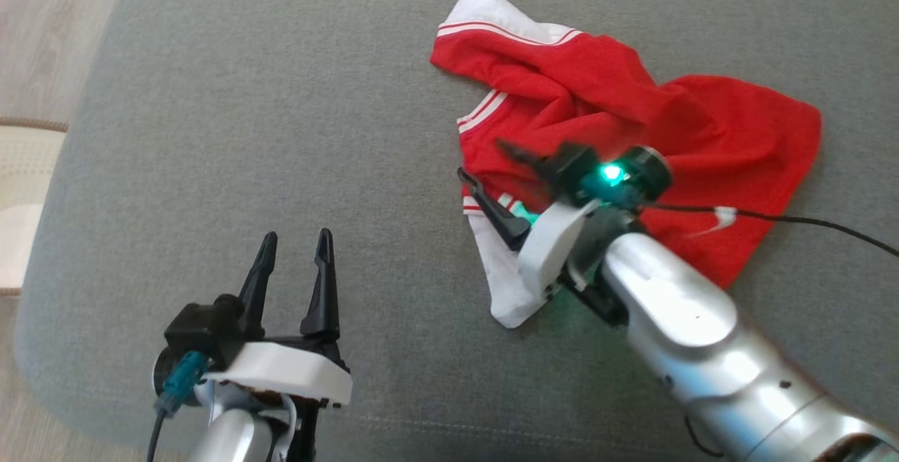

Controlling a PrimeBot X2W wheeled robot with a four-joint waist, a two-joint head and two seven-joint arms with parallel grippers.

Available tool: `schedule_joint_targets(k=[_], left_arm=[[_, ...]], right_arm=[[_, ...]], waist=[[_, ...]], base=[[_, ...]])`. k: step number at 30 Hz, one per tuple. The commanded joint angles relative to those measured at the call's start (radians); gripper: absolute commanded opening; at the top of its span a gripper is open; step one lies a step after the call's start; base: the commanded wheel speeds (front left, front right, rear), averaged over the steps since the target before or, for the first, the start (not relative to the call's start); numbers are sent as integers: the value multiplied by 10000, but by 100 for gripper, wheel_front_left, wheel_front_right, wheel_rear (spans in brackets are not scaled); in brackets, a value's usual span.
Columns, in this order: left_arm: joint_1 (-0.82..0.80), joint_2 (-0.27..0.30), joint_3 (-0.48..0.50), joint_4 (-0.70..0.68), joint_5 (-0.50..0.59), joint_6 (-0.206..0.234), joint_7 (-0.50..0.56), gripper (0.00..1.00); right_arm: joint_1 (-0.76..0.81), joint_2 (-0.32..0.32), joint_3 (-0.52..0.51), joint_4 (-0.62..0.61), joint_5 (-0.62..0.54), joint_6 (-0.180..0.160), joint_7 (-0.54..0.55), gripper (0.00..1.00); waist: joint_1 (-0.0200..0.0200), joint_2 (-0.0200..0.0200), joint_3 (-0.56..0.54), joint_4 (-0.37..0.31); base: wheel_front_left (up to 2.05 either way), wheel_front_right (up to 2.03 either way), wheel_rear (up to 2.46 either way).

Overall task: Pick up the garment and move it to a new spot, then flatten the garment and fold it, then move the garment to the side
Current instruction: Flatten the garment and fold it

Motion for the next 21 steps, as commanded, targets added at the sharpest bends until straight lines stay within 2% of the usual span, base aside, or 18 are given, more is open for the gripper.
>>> schedule_joint_targets(k=[1, 3, 6, 13, 17, 21], left_arm=[[-240, 103, 415, -318, -70, 75, -108, 100], [-221, 101, 410, -322, -68, 69, -109, 100], [-164, 86, 390, -327, -60, 63, -114, 100], [-92, 69, 313, -336, -24, 39, -120, 100], [-137, 98, 257, -340, -3, -3, -120, 100], [-243, 131, 201, -327, 22, -41, -109, 100]], right_arm=[[-92, -11, -404, -285, 105, 65, -286, 100], [-34, -144, -619, -341, 117, 65, -350, 100], [213, -707, -1430, -630, 19, 65, -392, 100], [1170, -2011, -4120, -1182, -619, 65, 352, 100], [1438, -2261, -5392, -939, -951, 65, 836, 100], [1295, -2099, -6072, -303, -1175, 65, 1355, 100]], waist=[[0, 0, -70, -189], [0, 0, -99, -259], [0, 0, -197, -482], [0, 0, -233, -766], [0, 0, -88, -765], [0, 0, 74, -661]], base=[[0, 0, 0], [0, 0, 0], [0, 0, 0], [0, 0, 0], [0, 0, 0], [0, 0, 0]])
